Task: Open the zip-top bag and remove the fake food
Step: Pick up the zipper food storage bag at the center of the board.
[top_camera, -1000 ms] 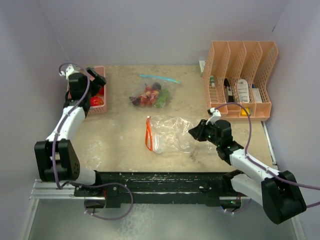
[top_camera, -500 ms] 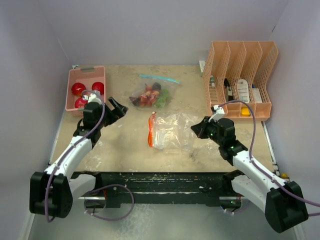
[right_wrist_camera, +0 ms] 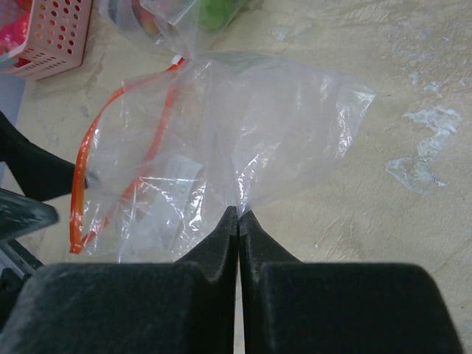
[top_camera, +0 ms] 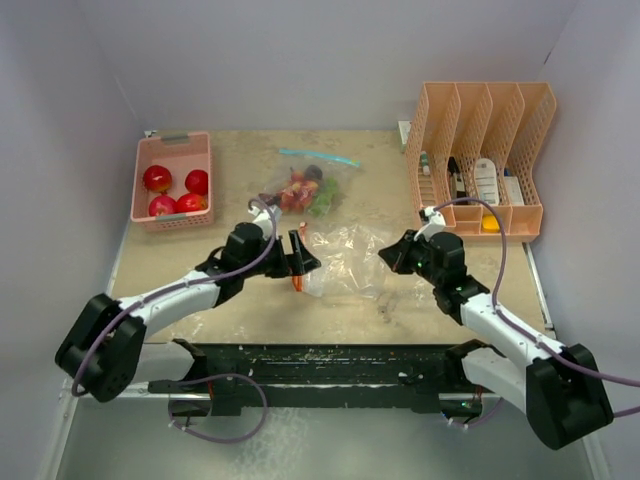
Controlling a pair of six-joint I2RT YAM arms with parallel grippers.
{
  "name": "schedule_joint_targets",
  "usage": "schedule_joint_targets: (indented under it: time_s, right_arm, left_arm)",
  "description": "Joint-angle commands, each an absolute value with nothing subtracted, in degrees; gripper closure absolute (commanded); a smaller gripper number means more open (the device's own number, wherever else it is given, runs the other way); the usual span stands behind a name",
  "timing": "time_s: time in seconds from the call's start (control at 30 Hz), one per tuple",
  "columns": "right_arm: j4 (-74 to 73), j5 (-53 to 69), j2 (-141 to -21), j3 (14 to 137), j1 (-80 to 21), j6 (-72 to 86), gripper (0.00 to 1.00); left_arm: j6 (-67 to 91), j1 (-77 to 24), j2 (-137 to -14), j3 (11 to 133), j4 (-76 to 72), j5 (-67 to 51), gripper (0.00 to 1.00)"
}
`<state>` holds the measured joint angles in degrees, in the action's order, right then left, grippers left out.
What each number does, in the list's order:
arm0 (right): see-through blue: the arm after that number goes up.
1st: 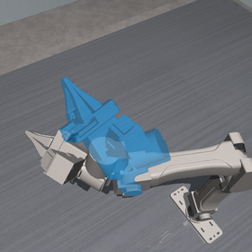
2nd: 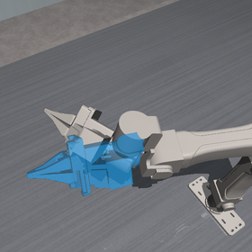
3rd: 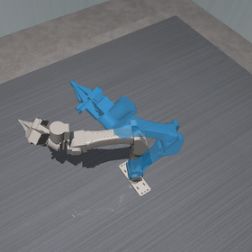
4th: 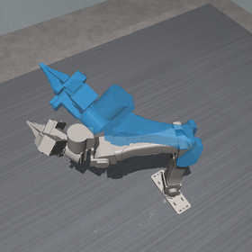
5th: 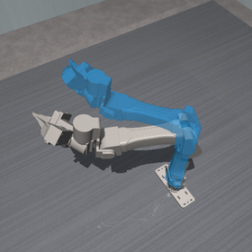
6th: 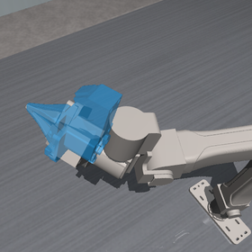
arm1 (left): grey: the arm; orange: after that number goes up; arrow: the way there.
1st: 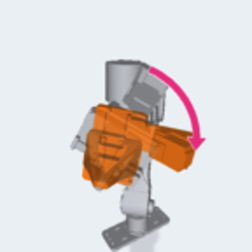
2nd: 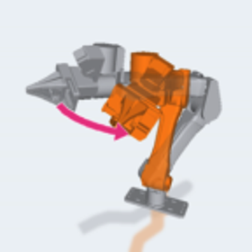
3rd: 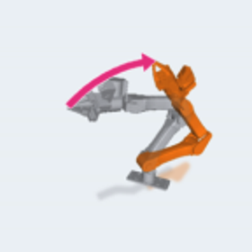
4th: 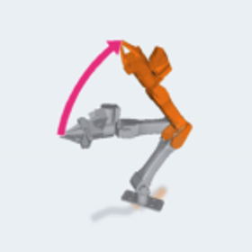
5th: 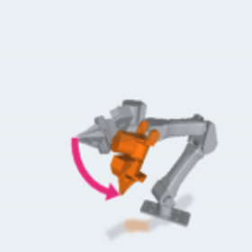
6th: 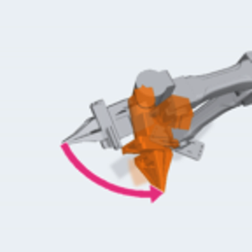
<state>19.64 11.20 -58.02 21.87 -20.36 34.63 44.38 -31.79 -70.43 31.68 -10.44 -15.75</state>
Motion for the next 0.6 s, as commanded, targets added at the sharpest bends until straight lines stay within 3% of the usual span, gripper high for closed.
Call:
schedule_joint_targets:
  time_s: [0.0, 0.1, 0.13, 0.43, 0.57]
  right_arm:
    - [19.8, 8.3, -54.5, 23.1, -20.7, 35.0, 1.0]
    - [13.3, 5.8, -50.7, 23.9, -20.7, 34.9, 1.0]
    - [13.0, 4.8, -49.1, 23.7, -20.7, 35.9, 1.0]
    - [5.4, 2.4, -45.4, 26.3, -20.7, 33.6, 0.99]
    - [3.3, -1.3, -43.5, 25.4, -20.7, 35.2, 0.52]
  left_arm:
    - [43.9, -36.0, -75.9, 33.9, -15.9, -11.1, 0.01]
    - [44.3, -39.0, -79.6, 34.7, -16.9, -10.0, 0.01]
    - [44.7, -39.7, -80.5, 34.8, -17.8, -9.9, 0.05]
    - [46.5, -42.6, -89.7, 39.3, -26.0, -12.9, 0.75]
    - [46.2, -43.1, -92.4, 41.9, -26.6, -13.9, 0.93]
